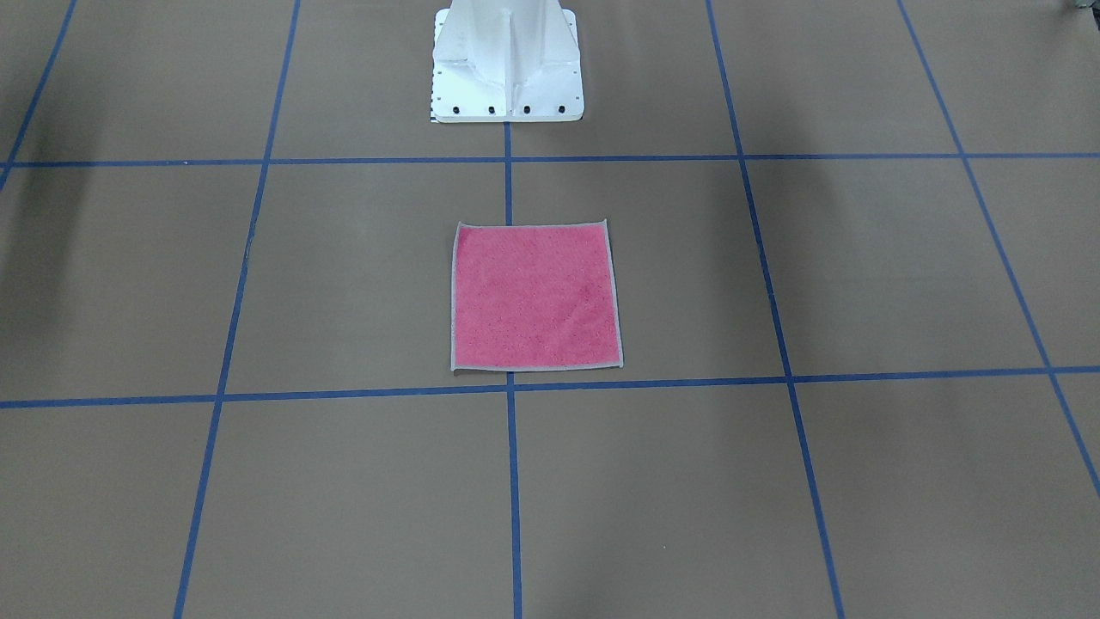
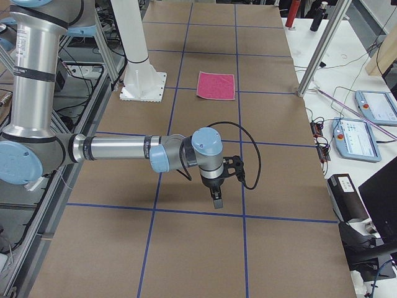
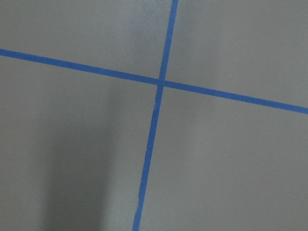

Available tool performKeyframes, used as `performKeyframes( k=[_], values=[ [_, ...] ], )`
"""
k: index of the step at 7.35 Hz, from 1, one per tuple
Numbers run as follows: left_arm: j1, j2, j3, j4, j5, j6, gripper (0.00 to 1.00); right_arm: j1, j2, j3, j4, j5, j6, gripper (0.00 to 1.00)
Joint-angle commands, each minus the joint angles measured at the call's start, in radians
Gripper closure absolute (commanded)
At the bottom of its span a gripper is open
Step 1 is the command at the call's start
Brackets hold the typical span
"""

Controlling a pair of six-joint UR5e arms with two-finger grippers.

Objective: Fold towel twice with both arms

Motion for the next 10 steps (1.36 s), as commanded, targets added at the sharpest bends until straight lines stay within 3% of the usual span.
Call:
performKeyframes(
  k=[1,5,6,8,10],
  values=[
    [0.0,-0.077,0.021,-0.052,-0.003,-0.002,0.0,0.0,0.005,0.008,0.047,0.004,0.003,0.0],
    [0.035,-0.106,0.0,-0.128,-0.046,-0.106,0.0,-0.017,0.007,0.007,0.12,0.079,0.082,0.0],
    [0.102,-0.112,-0.023,-0.171,-0.049,-0.234,0.0,-0.052,0.014,0.019,0.159,0.104,0.207,0.0],
    [0.219,-0.112,-0.025,-0.374,-0.049,-0.624,0.0,-0.193,0.022,0.022,0.414,0.098,0.639,0.0],
    [0.331,-0.112,-0.025,-0.562,-0.039,-0.976,0.0,-0.294,0.027,0.031,0.596,0.093,0.966,0.0]
  ],
)
